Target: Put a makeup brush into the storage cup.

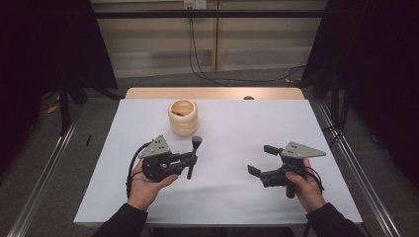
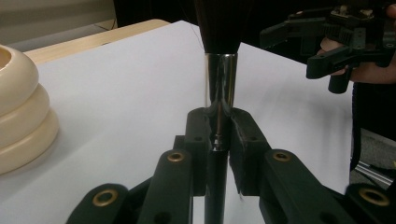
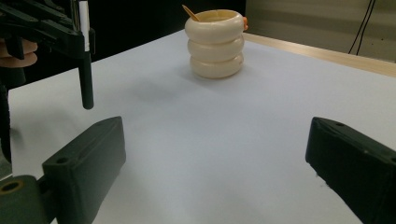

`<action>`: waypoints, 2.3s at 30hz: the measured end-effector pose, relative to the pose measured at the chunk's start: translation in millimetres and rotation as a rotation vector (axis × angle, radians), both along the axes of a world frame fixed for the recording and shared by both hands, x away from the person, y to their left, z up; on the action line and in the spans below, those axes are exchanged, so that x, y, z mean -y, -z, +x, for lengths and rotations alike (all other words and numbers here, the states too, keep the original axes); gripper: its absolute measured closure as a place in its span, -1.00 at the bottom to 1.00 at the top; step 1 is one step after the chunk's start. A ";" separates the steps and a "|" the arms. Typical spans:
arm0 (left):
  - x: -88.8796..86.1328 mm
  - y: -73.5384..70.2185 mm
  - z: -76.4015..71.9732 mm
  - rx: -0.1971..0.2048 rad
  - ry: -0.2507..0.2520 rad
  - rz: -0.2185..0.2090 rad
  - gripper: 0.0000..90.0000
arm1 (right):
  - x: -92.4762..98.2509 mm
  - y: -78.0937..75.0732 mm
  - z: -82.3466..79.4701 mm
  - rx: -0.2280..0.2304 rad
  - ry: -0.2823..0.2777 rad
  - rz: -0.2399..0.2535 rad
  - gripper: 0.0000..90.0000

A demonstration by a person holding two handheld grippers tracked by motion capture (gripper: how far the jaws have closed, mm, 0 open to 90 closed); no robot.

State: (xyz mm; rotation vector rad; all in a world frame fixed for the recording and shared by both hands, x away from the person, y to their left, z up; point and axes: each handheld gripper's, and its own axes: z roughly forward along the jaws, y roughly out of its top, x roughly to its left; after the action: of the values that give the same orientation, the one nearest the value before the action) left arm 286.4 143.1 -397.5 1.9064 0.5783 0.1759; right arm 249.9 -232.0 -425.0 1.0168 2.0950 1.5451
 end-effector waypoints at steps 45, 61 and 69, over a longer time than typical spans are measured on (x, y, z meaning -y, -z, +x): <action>-33.7 -26.8 65.0 0.055 -0.245 -0.074 0.75 | 27.3 20.0 -37.0 0.065 0.156 -0.013 -0.96; -26.8 -37.0 92.7 0.080 -0.283 -0.079 0.75 | 40.7 24.6 -37.5 0.098 0.176 -0.030 -0.99; -26.7 -36.5 105.1 0.086 -0.328 -0.085 0.75 | 41.9 25.1 -37.1 0.109 0.189 -0.034 -1.00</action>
State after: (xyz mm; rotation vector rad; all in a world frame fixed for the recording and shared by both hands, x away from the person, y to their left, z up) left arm 391.6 169.8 -361.0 1.7041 0.8244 0.4356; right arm 212.8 -273.9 -450.1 1.0603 1.8877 1.4341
